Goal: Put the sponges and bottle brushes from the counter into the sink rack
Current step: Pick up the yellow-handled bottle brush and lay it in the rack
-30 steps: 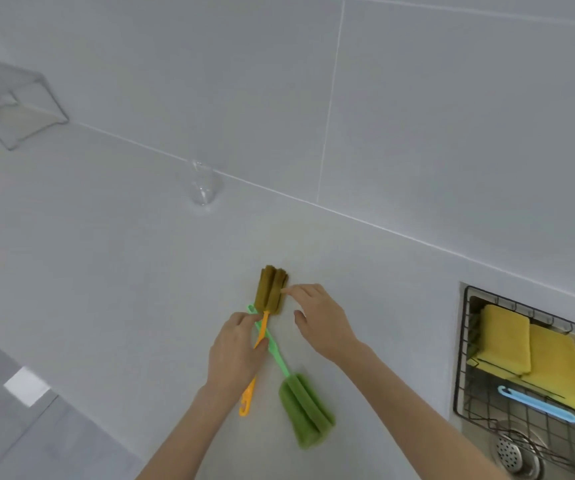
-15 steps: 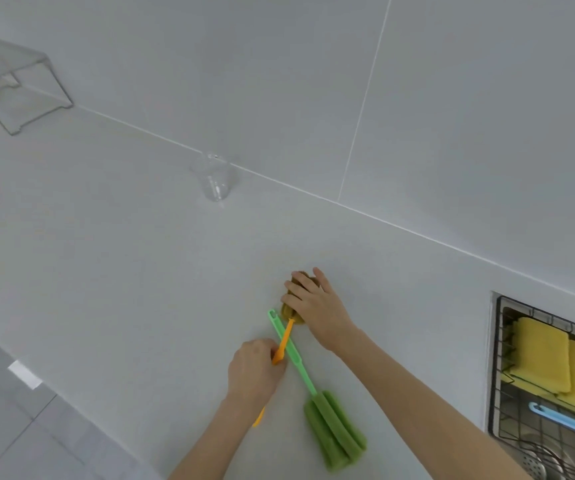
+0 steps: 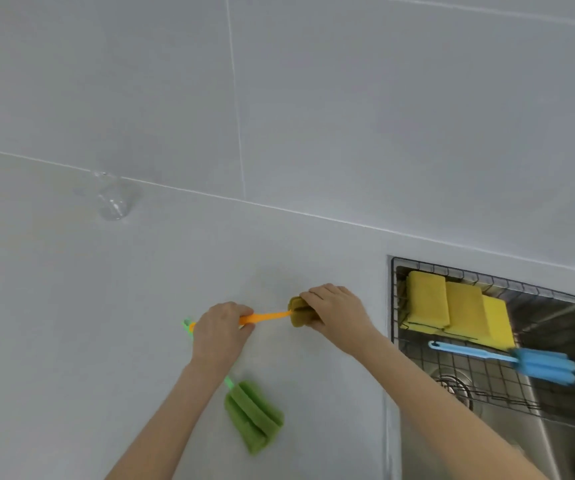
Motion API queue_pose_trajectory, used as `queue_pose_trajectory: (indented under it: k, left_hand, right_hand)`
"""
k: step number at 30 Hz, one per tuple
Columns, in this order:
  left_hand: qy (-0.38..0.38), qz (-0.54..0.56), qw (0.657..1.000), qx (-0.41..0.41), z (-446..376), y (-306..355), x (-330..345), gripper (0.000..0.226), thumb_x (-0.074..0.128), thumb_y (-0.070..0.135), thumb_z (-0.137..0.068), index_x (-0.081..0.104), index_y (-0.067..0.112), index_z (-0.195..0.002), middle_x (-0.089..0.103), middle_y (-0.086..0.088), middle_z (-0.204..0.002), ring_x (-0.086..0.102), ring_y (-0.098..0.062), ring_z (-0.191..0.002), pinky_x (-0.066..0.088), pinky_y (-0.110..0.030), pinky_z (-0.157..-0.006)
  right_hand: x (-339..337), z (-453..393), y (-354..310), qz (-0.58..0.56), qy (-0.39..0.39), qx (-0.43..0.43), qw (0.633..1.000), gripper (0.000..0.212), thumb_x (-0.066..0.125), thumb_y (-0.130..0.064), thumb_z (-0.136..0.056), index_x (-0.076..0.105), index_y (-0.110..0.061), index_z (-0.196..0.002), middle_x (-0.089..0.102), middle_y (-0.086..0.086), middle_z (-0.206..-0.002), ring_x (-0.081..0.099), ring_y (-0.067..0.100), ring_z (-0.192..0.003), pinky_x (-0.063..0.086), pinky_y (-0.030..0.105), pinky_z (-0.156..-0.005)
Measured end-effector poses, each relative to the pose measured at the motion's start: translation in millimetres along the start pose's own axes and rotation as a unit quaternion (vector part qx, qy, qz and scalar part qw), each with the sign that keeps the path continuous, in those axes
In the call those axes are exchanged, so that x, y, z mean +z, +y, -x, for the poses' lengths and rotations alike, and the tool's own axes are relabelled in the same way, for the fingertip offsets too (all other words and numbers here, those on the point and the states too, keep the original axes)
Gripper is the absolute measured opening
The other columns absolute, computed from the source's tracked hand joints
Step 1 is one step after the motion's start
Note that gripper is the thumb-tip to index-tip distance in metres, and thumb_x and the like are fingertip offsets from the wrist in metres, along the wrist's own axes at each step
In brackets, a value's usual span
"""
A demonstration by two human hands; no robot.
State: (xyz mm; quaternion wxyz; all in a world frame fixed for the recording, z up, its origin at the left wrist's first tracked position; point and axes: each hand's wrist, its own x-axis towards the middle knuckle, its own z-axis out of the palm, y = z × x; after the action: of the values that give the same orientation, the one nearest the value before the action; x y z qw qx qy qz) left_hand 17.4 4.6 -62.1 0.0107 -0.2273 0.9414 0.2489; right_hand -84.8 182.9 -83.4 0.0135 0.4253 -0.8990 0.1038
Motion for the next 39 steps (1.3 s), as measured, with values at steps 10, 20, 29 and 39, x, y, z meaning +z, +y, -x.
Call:
queue_pose_trajectory:
  k: [10,20,29,39]
  left_hand:
    - [-0.066,-0.041,0.969,0.235,27,134,87,0.018,0.077,0.003,-0.063,0.071,0.018,-0.072,0.073,-0.002,-0.067,0.067,-0.025,-0.063,0.055,-0.033,-0.049]
    - [-0.155,0.005,0.941,0.300,44,253,165,0.026,0.051,0.013,-0.091,0.061,0.018,-0.115,0.068,-0.002,-0.113,0.060,-0.019,-0.102,0.051,-0.033,-0.090]
    - [-0.253,-0.056,0.924,0.282,33,289,226,0.020,0.057,0.013,-0.088,0.064,0.018,-0.107,0.069,-0.005,-0.109,0.062,-0.021,-0.098,0.052,-0.035,-0.091]
    - [-0.300,-0.092,0.915,0.255,22,300,262,0.010,0.064,0.005,-0.081,0.069,0.014,-0.079,0.069,-0.007,-0.095,0.066,-0.021,-0.083,0.057,-0.037,-0.084]
  right_hand:
    - [-36,159,99,-0.003,0.039,0.191,0.981,0.048,0.082,-0.010,-0.063,0.059,-0.013,-0.105,0.071,0.007,-0.097,0.066,0.027,-0.090,0.055,0.039,-0.080]
    - [-65,262,195,-0.015,0.037,0.307,0.951,0.036,0.078,-0.007,-0.066,0.058,-0.013,-0.095,0.068,0.006,-0.100,0.062,0.026,-0.095,0.053,0.039,-0.080]
    - [-53,285,245,-0.019,-0.107,0.333,0.937,0.032,0.066,-0.019,-0.080,0.046,-0.016,-0.105,0.061,0.005,-0.107,0.056,0.022,-0.095,0.048,0.032,-0.079]
    - [-40,279,271,0.036,-0.208,0.297,0.931,0.028,0.059,-0.029,-0.086,0.060,-0.017,-0.111,0.056,0.005,-0.110,0.049,0.022,-0.105,0.041,0.034,-0.091]
